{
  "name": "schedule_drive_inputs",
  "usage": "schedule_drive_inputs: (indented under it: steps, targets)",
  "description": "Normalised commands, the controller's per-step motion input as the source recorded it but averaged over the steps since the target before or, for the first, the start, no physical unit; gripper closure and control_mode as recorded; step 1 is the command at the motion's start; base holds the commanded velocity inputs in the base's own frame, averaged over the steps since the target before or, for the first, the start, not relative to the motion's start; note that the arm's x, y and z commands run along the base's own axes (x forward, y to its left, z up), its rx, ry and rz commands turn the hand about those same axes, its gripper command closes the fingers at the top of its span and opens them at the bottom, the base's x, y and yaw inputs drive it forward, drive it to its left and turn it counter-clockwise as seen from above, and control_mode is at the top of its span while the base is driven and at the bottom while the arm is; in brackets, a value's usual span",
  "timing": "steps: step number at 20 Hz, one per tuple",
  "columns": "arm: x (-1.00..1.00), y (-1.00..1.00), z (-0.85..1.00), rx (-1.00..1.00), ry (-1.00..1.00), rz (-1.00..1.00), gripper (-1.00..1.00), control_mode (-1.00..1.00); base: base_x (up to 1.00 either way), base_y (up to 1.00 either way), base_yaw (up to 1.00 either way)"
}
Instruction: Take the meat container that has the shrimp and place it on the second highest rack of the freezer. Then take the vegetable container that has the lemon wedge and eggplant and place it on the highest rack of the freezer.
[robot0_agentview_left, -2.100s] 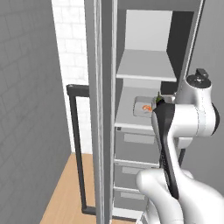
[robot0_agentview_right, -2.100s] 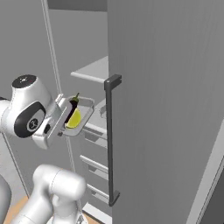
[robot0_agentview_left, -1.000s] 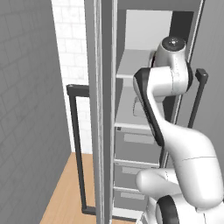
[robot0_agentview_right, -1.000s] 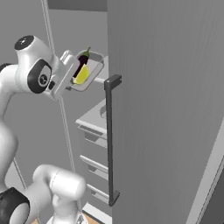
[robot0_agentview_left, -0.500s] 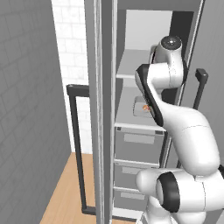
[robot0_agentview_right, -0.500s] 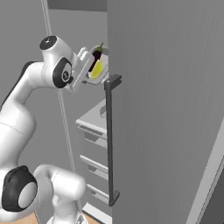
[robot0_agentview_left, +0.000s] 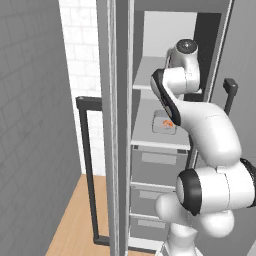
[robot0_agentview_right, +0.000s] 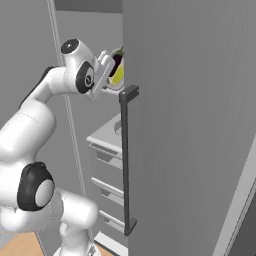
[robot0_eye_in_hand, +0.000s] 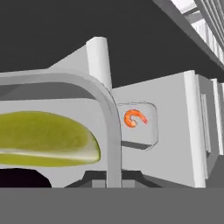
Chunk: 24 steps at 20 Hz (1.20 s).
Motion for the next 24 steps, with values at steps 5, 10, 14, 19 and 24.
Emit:
schedule_drive_inputs:
  steps: [5,10,14,19,24]
  targets:
    - [0.59,-0.08,0.00,0.00,0.00,0.00,1.00,-1.00,0.00,0.00,0.00]
    - [0.58,-0.14,0.00,0.00,0.00,0.00,1.00,-1.00,0.00,0.00,0.00]
    - [0.41,-0.18,0.00,0.00,0.00,0.00,1.00,-1.00,0.00,0.00,0.00]
    - [0.37,-0.13,-0.08,0.00,0.01,0.00,1.00,-1.00,0.00,0.00,0.00]
    - [0.24,-0.08,-0.30,0.00,0.01,0.00,1.00,-1.00,0.00,0.00,0.00]
